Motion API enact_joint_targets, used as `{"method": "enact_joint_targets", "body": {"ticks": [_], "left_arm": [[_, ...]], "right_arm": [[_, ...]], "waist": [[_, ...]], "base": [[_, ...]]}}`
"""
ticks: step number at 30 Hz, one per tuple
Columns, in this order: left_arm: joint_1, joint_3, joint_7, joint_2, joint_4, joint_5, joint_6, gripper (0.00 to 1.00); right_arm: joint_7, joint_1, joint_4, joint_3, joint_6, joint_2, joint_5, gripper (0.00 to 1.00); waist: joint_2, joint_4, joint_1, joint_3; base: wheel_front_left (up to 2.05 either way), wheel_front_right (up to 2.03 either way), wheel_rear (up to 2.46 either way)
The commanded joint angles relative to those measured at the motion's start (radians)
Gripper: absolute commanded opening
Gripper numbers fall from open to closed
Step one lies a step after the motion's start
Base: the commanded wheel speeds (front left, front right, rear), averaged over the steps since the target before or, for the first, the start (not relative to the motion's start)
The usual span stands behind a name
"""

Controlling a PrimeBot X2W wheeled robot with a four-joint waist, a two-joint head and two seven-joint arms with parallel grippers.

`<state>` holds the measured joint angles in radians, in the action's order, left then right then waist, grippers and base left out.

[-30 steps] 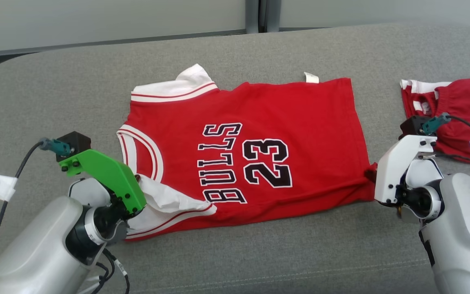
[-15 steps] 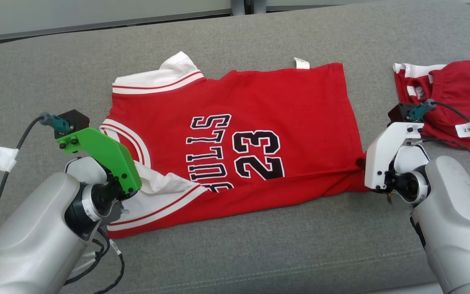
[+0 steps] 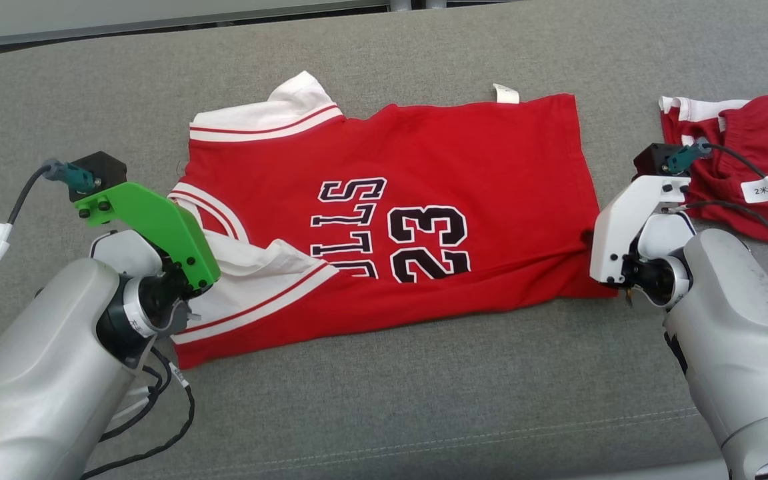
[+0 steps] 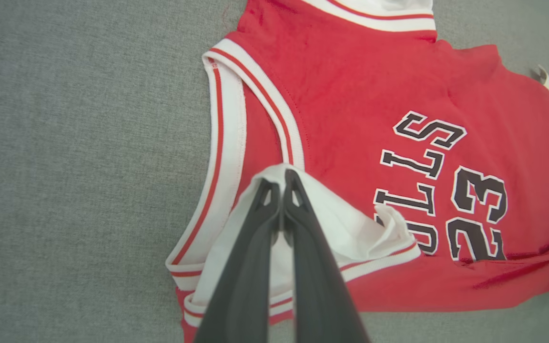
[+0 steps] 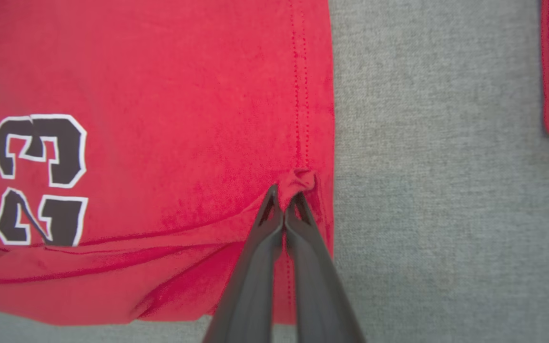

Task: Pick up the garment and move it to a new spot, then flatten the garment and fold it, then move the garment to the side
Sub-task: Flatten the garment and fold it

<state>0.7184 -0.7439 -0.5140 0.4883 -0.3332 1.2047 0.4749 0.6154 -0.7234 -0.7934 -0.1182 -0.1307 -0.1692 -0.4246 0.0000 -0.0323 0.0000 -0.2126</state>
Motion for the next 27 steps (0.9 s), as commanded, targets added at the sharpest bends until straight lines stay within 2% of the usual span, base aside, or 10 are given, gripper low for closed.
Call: {"method": "enact_joint_targets", "body": {"ticks": [1,11,12,13,14,15,17,18,20,27], "left_arm": [[0.019,0.006,0.013,-0.003,-0.009,-0.009,-0.007,0.00],[0.037,0.003,0.032,-0.015,-0.045,-0.017,-0.027,0.00],[0.038,0.003,0.033,-0.017,-0.047,-0.016,-0.027,0.00],[0.040,0.003,0.032,-0.018,-0.050,-0.017,-0.029,0.00],[0.041,0.003,0.033,-0.020,-0.052,-0.017,-0.030,0.00],[0.042,0.002,0.036,-0.020,-0.054,-0.020,-0.031,0.17],[0.044,0.000,0.034,-0.019,-0.057,-0.019,-0.035,0.65],[0.046,-0.003,0.033,-0.016,-0.057,-0.022,-0.039,1.00],[-0.015,0.020,0.045,0.039,0.022,0.000,-0.066,1.00],[-0.090,0.051,0.124,0.073,0.111,0.000,-0.090,1.00]], "right_arm": [[-0.019,-0.020,-0.014,-0.003,0.000,0.001,0.008,0.00],[-0.095,-0.074,-0.118,-0.036,0.000,0.008,-0.007,0.00],[-0.107,-0.078,-0.126,-0.033,0.000,0.007,-0.012,0.06],[-0.114,-0.084,-0.136,-0.032,0.000,0.006,-0.014,0.32],[-0.119,-0.090,-0.145,-0.034,0.000,0.006,-0.015,0.64],[-0.125,-0.096,-0.152,-0.036,0.000,0.004,-0.017,1.00],[-0.137,-0.108,-0.163,-0.040,0.000,-0.002,-0.022,1.00],[-0.138,-0.111,-0.168,-0.043,0.000,-0.004,-0.028,1.00],[-0.130,-0.079,-0.112,-0.099,0.000,-0.086,-0.135,1.00],[-0.152,-0.005,-0.019,-0.094,0.000,-0.143,-0.201,1.00]], "waist": [[0.0000,0.001,0.0000,-0.004],[0.0000,0.002,0.0000,-0.015],[0.0000,0.002,0.0000,-0.016],[0.0000,0.001,0.0000,-0.016],[0.0000,0.002,0.0000,-0.015],[0.0000,0.002,0.0000,-0.014],[0.0000,0.001,0.0000,-0.008],[0.0000,0.001,0.0000,-0.005],[0.0000,0.000,0.0000,0.074],[0.0000,0.006,0.0000,0.119]], "base": [[0.00,0.00,0.00],[0.00,0.00,0.00],[0.00,0.00,0.00],[0.00,0.00,0.00],[0.00,0.00,0.00],[0.00,0.00,0.00],[0.00,0.00,0.00],[0.00,0.00,0.00],[0.00,0.00,0.00],[0.00,0.00,0.00]]}}
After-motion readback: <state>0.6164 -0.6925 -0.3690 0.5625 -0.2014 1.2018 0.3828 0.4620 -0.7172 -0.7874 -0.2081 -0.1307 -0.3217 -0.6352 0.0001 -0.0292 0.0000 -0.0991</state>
